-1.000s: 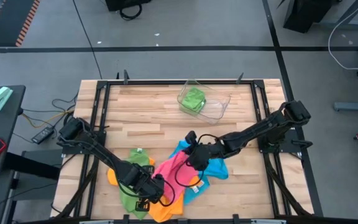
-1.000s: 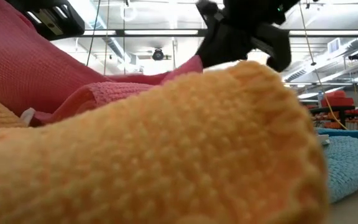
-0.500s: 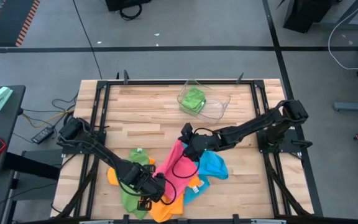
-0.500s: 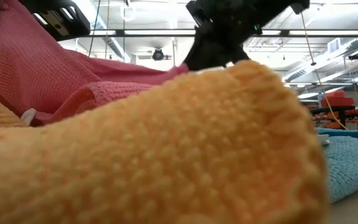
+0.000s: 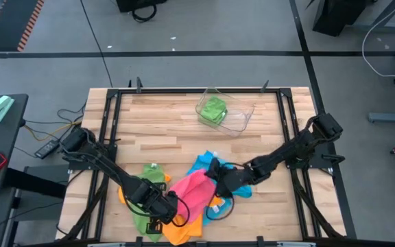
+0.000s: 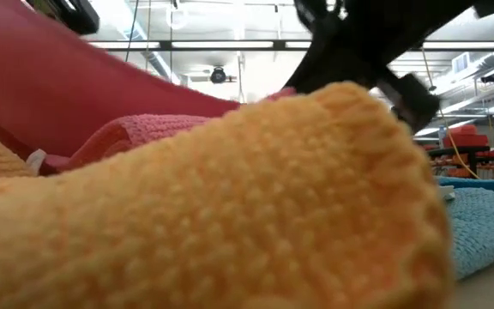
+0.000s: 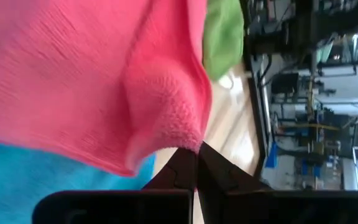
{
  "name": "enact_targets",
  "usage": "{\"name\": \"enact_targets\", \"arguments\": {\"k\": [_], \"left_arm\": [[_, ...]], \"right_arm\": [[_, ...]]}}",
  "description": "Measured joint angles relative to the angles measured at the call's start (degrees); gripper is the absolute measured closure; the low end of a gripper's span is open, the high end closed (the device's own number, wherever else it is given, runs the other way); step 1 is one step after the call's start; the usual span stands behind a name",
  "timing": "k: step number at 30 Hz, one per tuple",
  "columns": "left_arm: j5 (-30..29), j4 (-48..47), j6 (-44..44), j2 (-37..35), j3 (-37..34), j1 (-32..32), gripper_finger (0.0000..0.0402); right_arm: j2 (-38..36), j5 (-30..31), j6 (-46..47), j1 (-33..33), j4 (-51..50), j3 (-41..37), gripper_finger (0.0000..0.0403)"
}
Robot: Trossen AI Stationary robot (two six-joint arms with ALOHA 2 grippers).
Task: Fold microfiber towels
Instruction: Fold the top pink towel
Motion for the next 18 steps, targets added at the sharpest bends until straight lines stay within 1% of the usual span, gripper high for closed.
{"name": "enact_targets", "arguments": {"k": [4, 6, 8, 12, 14, 16, 18], "left_arm": [[-0.04, -0.69, -2.73, -1.16, 0.0, 0.02, 0.0386], [0.06, -1.53, -4.23, -1.17, 0.0, -0.25, 0.0391], [0.94, -3.29, -5.38, -1.2, 0.0, -0.63, 0.0392], [1.62, -8.74, -9.36, -1.22, 0.0, -1.69, 0.0381], [2.1, -10.97, -10.63, -1.22, 0.0, -2.33, 0.0378], [2.15, -12.74, -11.43, -1.22, 0.0, -2.8, 0.0382], [2.16, -14.27, -11.94, -1.22, 0.0, -3.13, 0.0388]], "right_arm": [[0.0, 0.21, 2.35, 2.98, -1.59, 0.0, 0.0392], [0.0, 3.9, 1.76, 4.45, -1.56, 0.02, 0.0392], [0.0, 5.12, 1.4, 5.12, -1.54, 0.02, 0.0391], [0.0, 0.43, 5.44, 4.78, -2.75, 0.02, 0.0391], [0.0, -0.4, 7.15, 4.69, -3.07, 0.0, 0.0391], [0.0, -2.12, 7.94, 4.72, -2.97, 0.02, 0.0391], [0.0, -5.87, 8.86, 4.7, -2.89, 0.02, 0.0391]]}}
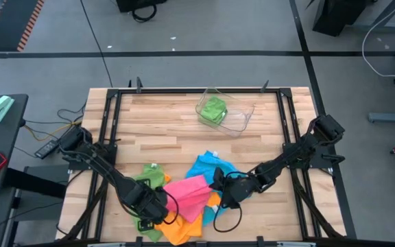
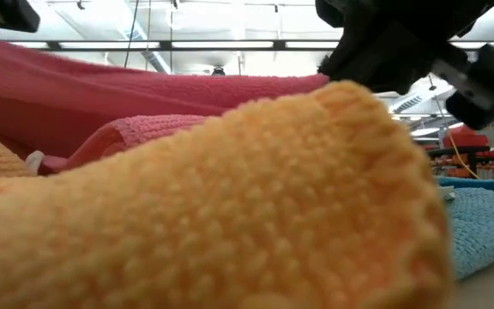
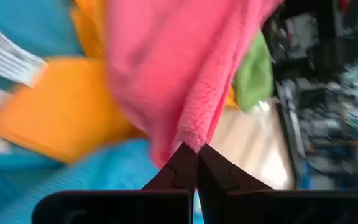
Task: Fold microfiber towels
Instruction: Fold the top pink towel
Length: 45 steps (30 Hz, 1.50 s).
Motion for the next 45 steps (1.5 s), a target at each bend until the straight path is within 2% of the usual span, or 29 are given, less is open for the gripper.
{"name": "enact_targets", "arguments": {"k": [2, 9, 13, 18, 23, 29, 32, 36, 38, 45], "left_arm": [[-0.02, -0.96, -0.63, -0.02, 0.0, -0.22, 0.0392], [-0.1, -0.7, -1.87, -0.02, 0.0, -0.32, 0.0379], [-0.2, -0.4, -2.67, -0.04, 0.0, -0.58, 0.039], [-0.52, -0.22, -2.76, -0.07, 0.0, -0.93, 0.039], [-1.61, -0.22, -2.62, -0.07, 0.0, -0.98, 0.0373], [-3.15, -0.16, -2.87, -0.07, 0.0, -0.96, 0.0393], [-3.97, -0.13, -4.73, -0.07, 0.0, -1.25, 0.0392], [-4.93, 0.89, -6.95, -0.07, 0.0, -2.11, 0.0373], [-4.96, 1.69, -6.95, -0.07, 0.0, -2.53, 0.0371], [-5.06, 3.93, -6.97, -0.07, 0.0, -2.97, 0.0392]], "right_arm": [[0.13, -2.79, 1.0, 0.02, 0.51, 0.0, 0.0391], [2.1, -6.14, 2.9, -0.06, 3.47, 0.07, 0.0391], [4.08, -9.03, 3.46, -0.07, 5.01, 0.07, 0.0391], [4.61, -9.36, 6.36, -0.11, 4.87, 0.25, 0.0382], [4.59, -10.12, 13.26, 0.33, 4.43, 0.35, 0.0325], [4.57, -9.4, 19.26, 2.15, 3.0, 0.35, 0.0238], [4.2, -6.29, 24.18, 3.06, 2.87, 0.35, 0.0216], [3.78, -6.03, 35.45, 2.22, 3.0, 0.37, 0.0211], [3.78, -7.89, 42.54, 0.73, 2.88, 0.37, 0.0213], [3.78, -26.12, 59.33, -5.58, 5.04, 0.37, 0.0214]]}}
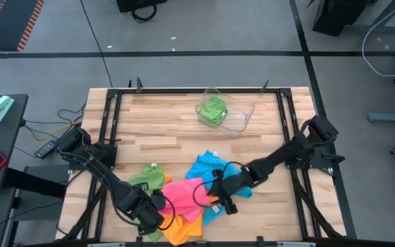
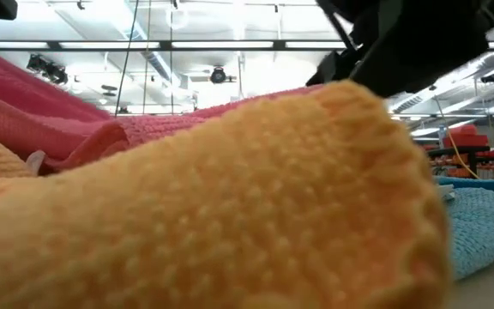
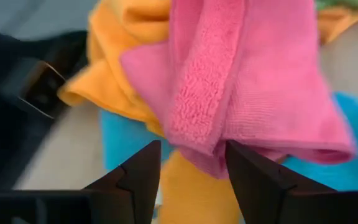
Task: Fold microfiber towels
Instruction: Fold the top pink towel
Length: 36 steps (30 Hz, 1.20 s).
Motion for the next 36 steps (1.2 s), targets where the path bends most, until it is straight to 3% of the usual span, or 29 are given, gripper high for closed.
{"name": "enact_targets", "arguments": {"k": [9, 17, 23, 27, 36], "left_arm": [[-1.56, -0.35, 0.57, 0.0, 0.0, 0.02, 0.0369], [-1.65, -0.35, 0.68, 0.0, 0.0, 0.02, 0.0392], [-1.65, -0.35, 0.63, 0.0, 0.0, 0.02, 0.0372], [-1.65, -0.35, 0.65, 0.0, 0.0, 0.04, 0.0375], [-1.65, -0.39, 0.63, 0.0, 0.0, 0.04, 0.0383]], "right_arm": [[-0.02, -10.15, 8.01, -1.66, 2.6, 0.0, 0.0214], [-0.11, -7.53, 10.04, -2.2, 4.4, 0.0, 0.0214], [-0.11, -4.92, 10.68, -2.52, 4.39, 0.0, 0.022], [-0.11, -4.28, 11.04, -2.62, 4.33, 0.0, 0.0259], [-0.09, -5.12, 9.63, -2.57, 2.78, 0.0, 0.0392]]}}
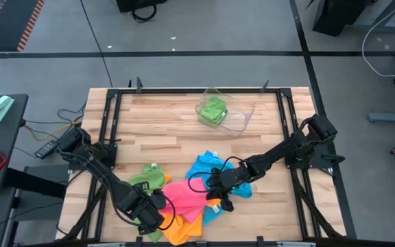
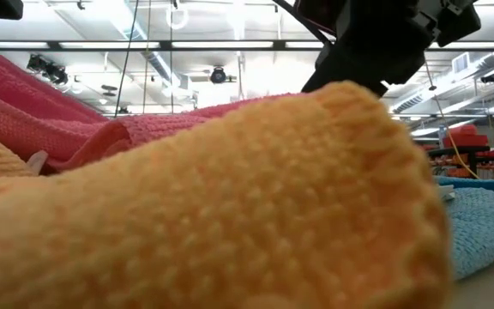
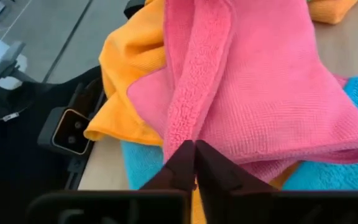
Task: Fold microfiber towels
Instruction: Fold the top pink towel
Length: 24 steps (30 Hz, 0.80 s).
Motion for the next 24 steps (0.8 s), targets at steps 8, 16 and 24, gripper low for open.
{"name": "enact_targets", "arguments": {"k": [8, 16, 24], "left_arm": [[0.0, -0.25, -0.11, 0.02, 0.0, 0.0, 0.0377], [0.0, -0.24, -0.06, 0.02, 0.0, 0.0, 0.0384], [0.0, -0.24, 0.01, 0.02, 0.0, 0.0, 0.0382]], "right_arm": [[0.0, -0.58, -2.53, 0.04, 0.14, 0.01, 0.04], [-0.39, -3.64, -2.39, 0.08, -1.26, 0.48, 0.0386], [-0.39, -3.64, -0.92, 0.68, -2.11, 0.48, 0.0338]]}}
